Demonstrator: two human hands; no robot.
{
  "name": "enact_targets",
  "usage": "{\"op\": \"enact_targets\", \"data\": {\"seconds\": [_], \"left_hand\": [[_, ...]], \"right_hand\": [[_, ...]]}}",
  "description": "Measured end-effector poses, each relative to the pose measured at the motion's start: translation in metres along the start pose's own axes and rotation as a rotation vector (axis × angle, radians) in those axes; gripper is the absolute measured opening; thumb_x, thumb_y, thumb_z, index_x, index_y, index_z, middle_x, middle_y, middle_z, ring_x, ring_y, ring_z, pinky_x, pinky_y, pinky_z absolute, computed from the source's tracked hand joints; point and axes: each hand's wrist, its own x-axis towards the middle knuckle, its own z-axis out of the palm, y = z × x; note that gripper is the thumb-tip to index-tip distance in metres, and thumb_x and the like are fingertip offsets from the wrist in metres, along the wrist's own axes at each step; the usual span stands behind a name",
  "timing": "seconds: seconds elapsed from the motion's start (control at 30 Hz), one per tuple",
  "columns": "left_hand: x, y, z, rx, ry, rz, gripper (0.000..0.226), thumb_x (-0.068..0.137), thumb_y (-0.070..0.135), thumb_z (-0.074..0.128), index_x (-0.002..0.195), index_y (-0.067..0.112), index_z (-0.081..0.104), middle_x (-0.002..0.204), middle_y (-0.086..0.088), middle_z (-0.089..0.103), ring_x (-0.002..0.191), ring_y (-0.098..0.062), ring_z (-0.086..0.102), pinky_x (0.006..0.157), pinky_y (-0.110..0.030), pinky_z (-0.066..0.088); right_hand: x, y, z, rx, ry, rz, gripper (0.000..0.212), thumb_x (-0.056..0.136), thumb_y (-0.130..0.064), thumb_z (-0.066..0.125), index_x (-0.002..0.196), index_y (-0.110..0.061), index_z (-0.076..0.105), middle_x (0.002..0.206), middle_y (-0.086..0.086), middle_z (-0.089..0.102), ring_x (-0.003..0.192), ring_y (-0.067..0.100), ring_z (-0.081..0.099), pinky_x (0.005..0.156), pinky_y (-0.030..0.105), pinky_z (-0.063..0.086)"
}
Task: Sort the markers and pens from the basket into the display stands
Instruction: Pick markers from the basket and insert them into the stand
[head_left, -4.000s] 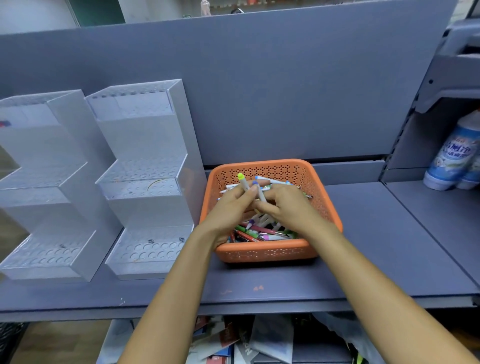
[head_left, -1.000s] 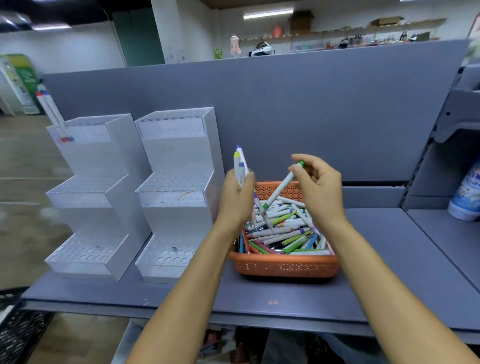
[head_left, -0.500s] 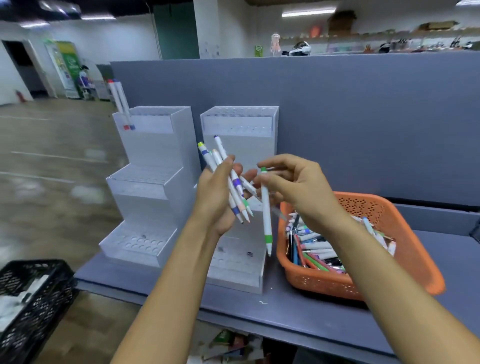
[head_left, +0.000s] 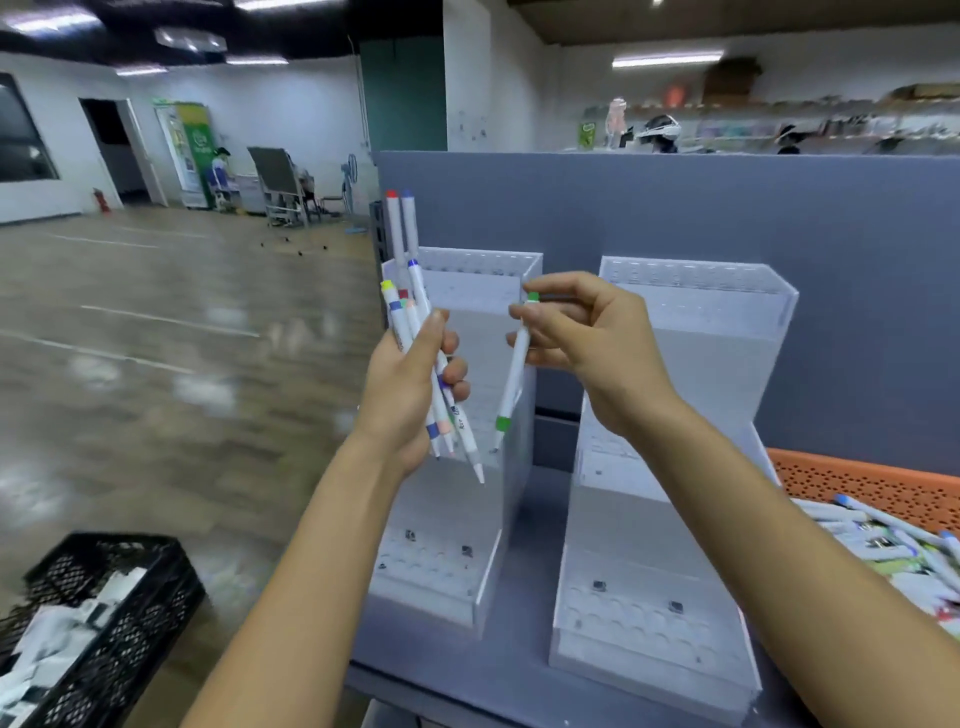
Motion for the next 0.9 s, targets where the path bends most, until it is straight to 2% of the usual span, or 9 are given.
{"op": "enact_targets", "data": {"seconds": [0.1, 0.23, 0.33, 0.47, 0.63, 0.77, 0.9], "left_hand": [[0.016, 0.011, -0.026, 0.027, -0.009, -0.014, 0.007, 0.098, 0.019, 0.048, 0.099, 0.013, 0.052, 0.067, 0.003, 0.046, 0.048, -0.008, 0.039, 0.046, -0.020, 0.040], [0.038, 0.025, -0.045, 0.068, -0.038, -0.045, 0.017, 0.096, 0.001, 0.044, 0.104, 0.011, 0.055, 0.069, -0.002, 0.043, 0.050, -0.009, 0.040, 0.045, -0.021, 0.041], [0.050, 0.031, -0.050, 0.041, -0.089, -0.039, 0.015, 0.096, 0.000, 0.045, 0.100, 0.011, 0.054, 0.070, -0.003, 0.047, 0.051, -0.009, 0.044, 0.045, -0.020, 0.043], [0.062, 0.033, -0.053, -0.033, -0.118, -0.043, 0.012, 0.097, 0.004, 0.046, 0.104, 0.010, 0.053, 0.072, -0.002, 0.049, 0.051, -0.008, 0.048, 0.050, -0.022, 0.048], [0.072, 0.030, -0.059, -0.043, -0.165, -0.041, 0.016, 0.098, 0.012, 0.046, 0.114, 0.009, 0.050, 0.069, 0.001, 0.048, 0.051, -0.008, 0.045, 0.049, -0.022, 0.046], [0.080, 0.029, -0.061, 0.005, -0.160, 0.009, 0.004, 0.097, 0.016, 0.049, 0.098, 0.012, 0.050, 0.061, 0.005, 0.045, 0.048, -0.007, 0.040, 0.045, -0.019, 0.040], [0.084, 0.028, -0.062, -0.019, -0.167, 0.018, 0.009, 0.097, 0.015, 0.051, 0.088, 0.013, 0.047, 0.060, 0.006, 0.047, 0.050, -0.007, 0.042, 0.047, -0.020, 0.042]], "right_hand": [[0.024, -0.001, 0.022, 0.012, 0.070, -0.076, 0.016, 0.086, -0.001, 0.066, 0.096, -0.012, 0.059, 0.083, 0.017, 0.071, 0.076, 0.028, 0.072, 0.066, 0.034, 0.059], [0.058, -0.012, 0.042, 0.015, 0.202, -0.205, 0.014, 0.085, -0.002, 0.067, 0.089, -0.010, 0.056, 0.083, 0.019, 0.069, 0.075, 0.028, 0.072, 0.067, 0.039, 0.059], [0.082, -0.015, 0.050, -0.025, 0.310, -0.278, 0.014, 0.084, -0.004, 0.068, 0.085, -0.012, 0.056, 0.082, 0.014, 0.069, 0.074, 0.025, 0.072, 0.067, 0.037, 0.059], [0.106, -0.016, 0.059, -0.078, 0.400, -0.352, 0.018, 0.085, -0.006, 0.066, 0.081, -0.017, 0.053, 0.086, 0.014, 0.068, 0.079, 0.023, 0.071, 0.064, 0.032, 0.059], [0.128, -0.012, 0.071, -0.206, 0.407, -0.437, 0.018, 0.085, -0.008, 0.066, 0.082, -0.020, 0.054, 0.086, 0.007, 0.068, 0.081, 0.021, 0.070, 0.067, 0.037, 0.060], [0.136, -0.012, 0.075, -0.293, 0.372, -0.472, 0.018, 0.086, -0.008, 0.065, 0.082, -0.022, 0.054, 0.080, -0.001, 0.066, 0.078, 0.019, 0.069, 0.069, 0.039, 0.059], [0.139, -0.011, 0.077, -0.407, 0.336, -0.501, 0.015, 0.085, -0.011, 0.066, 0.083, -0.020, 0.055, 0.079, -0.002, 0.067, 0.078, 0.017, 0.068, 0.072, 0.040, 0.058]]}}
